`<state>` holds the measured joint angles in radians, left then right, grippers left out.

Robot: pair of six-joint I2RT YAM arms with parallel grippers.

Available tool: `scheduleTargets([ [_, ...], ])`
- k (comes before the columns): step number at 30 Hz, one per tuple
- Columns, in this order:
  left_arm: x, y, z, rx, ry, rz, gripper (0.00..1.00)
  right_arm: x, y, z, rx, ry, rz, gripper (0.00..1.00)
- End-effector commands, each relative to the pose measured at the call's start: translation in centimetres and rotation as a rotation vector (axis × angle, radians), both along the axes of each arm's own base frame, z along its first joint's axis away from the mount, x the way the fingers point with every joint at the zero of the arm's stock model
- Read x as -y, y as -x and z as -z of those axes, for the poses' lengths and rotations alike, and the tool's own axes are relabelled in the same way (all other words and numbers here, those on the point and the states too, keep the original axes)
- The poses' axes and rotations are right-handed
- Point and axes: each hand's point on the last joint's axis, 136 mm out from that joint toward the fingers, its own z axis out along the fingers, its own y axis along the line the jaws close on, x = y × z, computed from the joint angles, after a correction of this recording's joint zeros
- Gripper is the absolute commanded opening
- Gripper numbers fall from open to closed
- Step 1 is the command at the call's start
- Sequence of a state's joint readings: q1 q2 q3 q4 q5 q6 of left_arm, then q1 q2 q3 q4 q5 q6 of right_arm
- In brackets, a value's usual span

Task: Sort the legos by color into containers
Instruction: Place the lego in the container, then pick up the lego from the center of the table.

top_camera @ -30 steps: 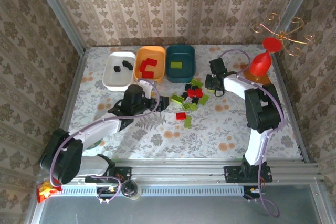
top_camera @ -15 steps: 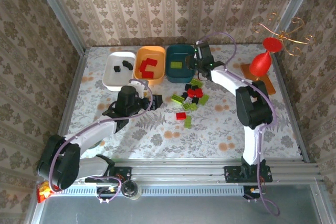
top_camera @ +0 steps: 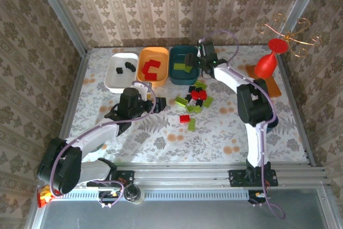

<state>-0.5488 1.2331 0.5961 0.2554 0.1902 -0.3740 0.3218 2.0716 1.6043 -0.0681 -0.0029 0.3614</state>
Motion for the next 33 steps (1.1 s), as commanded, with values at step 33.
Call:
scheduleTargets([
  [33, -2.9, -1.6, 1.3, -0.085, 0.114, -0.091, 0.89, -7.5, 17.8, 9.9, -0.295, 0.316, -0.357, 0.55],
])
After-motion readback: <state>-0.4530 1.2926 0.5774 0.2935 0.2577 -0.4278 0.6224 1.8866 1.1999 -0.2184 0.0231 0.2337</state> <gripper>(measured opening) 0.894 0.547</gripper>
